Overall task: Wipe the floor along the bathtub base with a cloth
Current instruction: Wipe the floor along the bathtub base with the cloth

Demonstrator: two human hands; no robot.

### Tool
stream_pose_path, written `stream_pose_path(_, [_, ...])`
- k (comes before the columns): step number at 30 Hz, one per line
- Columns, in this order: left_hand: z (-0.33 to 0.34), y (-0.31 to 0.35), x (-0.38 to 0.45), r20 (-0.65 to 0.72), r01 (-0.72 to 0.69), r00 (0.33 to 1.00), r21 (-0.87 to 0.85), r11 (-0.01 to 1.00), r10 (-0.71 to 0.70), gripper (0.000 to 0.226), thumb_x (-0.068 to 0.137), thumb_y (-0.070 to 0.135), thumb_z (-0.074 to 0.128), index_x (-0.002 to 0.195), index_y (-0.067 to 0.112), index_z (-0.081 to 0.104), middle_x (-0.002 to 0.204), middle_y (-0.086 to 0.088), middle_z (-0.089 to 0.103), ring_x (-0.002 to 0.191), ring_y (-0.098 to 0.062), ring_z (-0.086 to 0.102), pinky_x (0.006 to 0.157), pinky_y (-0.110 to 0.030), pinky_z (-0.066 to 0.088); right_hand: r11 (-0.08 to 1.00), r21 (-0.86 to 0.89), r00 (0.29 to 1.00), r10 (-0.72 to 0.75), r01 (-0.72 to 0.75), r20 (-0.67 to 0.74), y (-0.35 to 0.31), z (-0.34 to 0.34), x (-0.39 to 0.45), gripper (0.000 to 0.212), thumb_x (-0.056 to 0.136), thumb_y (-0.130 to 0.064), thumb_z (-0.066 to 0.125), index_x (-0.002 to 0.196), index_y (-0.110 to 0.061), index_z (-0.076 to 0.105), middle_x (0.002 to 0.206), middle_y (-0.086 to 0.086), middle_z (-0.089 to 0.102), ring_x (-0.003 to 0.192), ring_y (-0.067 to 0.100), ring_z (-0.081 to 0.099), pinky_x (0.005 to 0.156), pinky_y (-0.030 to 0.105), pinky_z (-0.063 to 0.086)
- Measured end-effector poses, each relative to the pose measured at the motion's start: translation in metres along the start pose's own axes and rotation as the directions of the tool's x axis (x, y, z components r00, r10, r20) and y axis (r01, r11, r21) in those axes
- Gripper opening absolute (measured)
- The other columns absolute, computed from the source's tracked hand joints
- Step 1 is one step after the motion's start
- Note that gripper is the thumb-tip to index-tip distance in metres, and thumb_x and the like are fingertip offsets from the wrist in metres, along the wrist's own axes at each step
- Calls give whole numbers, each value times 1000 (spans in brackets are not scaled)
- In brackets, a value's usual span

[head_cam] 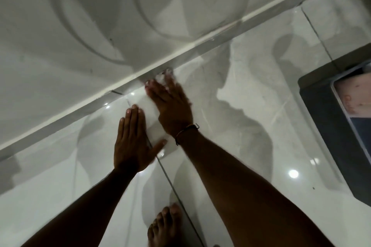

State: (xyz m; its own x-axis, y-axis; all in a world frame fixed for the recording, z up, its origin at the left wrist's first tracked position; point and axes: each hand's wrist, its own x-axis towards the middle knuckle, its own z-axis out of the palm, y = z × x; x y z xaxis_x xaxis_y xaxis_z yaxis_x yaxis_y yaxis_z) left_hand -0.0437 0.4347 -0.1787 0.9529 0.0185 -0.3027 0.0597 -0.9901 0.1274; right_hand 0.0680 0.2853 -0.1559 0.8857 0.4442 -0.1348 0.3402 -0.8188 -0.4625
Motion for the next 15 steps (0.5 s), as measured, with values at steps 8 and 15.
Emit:
stream_pose_path(8, [6,-1,1,-23,39,999,-22,999,-40,121,87,87,43,170,7,4,180,-12,-3,166,-21,-14,134,-36,-8,896,-132,896,392,-423,-210,192,-102,41,71,96,-8,48,164,-19,30,175,10,22,163,44,8,134,54,15])
stream_pose_path(15, [11,-4,3,-2,63,998,-15,998,-63,123,86,91,38,170,13,-7,179,-1,-17,167,-20,-12,133,-36,-11,743,-370,829,516,-558,-216,289,-170,71,89,81,-29,33,160,9,16,167,34,20,157,51,18,132,65,4])
